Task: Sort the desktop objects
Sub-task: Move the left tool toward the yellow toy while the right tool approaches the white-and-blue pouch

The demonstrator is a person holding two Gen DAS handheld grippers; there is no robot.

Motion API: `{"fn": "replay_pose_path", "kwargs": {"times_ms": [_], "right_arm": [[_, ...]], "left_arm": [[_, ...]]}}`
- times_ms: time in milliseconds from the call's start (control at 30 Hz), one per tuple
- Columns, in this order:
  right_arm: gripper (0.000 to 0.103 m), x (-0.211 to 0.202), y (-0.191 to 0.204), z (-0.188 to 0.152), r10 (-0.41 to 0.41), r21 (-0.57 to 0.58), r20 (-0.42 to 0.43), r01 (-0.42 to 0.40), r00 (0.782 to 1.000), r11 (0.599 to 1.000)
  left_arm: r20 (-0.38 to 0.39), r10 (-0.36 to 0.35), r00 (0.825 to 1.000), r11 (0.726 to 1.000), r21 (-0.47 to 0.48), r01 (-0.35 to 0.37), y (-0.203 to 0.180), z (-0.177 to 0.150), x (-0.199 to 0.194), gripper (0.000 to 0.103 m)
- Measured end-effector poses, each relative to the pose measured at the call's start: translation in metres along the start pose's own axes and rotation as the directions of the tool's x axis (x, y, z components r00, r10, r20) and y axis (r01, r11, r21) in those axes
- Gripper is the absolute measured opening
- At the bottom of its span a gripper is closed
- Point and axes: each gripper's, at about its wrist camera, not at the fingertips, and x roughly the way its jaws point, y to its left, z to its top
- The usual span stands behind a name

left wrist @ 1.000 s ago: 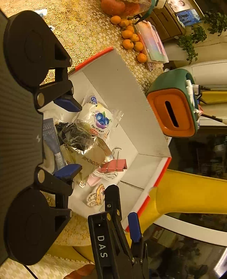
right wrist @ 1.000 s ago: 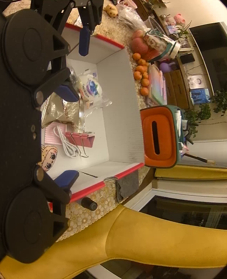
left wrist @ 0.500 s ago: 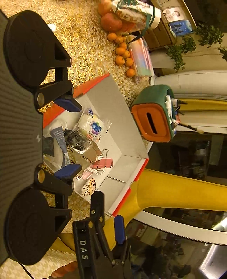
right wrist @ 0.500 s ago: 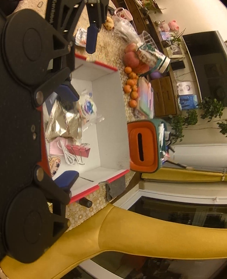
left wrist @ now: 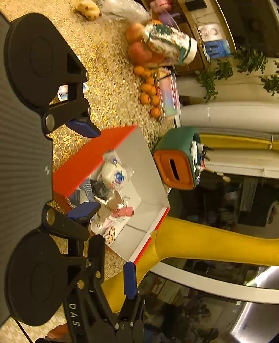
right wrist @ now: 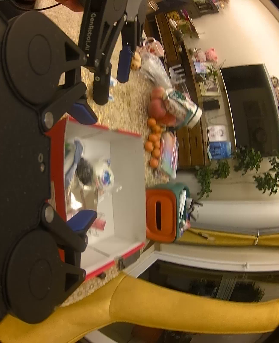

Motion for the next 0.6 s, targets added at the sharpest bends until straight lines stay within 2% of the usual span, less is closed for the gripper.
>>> {"fn": "replay_pose_path", "kwargs": {"times_ms": [233, 600], "right_arm": [[0.086, 0.004, 0.043, 0.004, 0.056, -0.054, 0.021, -0.055, 0.998, 0.997], [0.087, 0.042, 0.101, 0.008, 0.054, -0.115, 0.002, -0.053, 0.999, 0.992]], "left_arm": [[0.02, 0.043, 0.999, 0.999, -0.018, -0.043, 0.027, -0.011, -0.019, 0.065], [0.031, 0.095, 0.995, 0.995, -0.041, -0.094, 0.093, -0.029, -0.02, 0.065]]}}
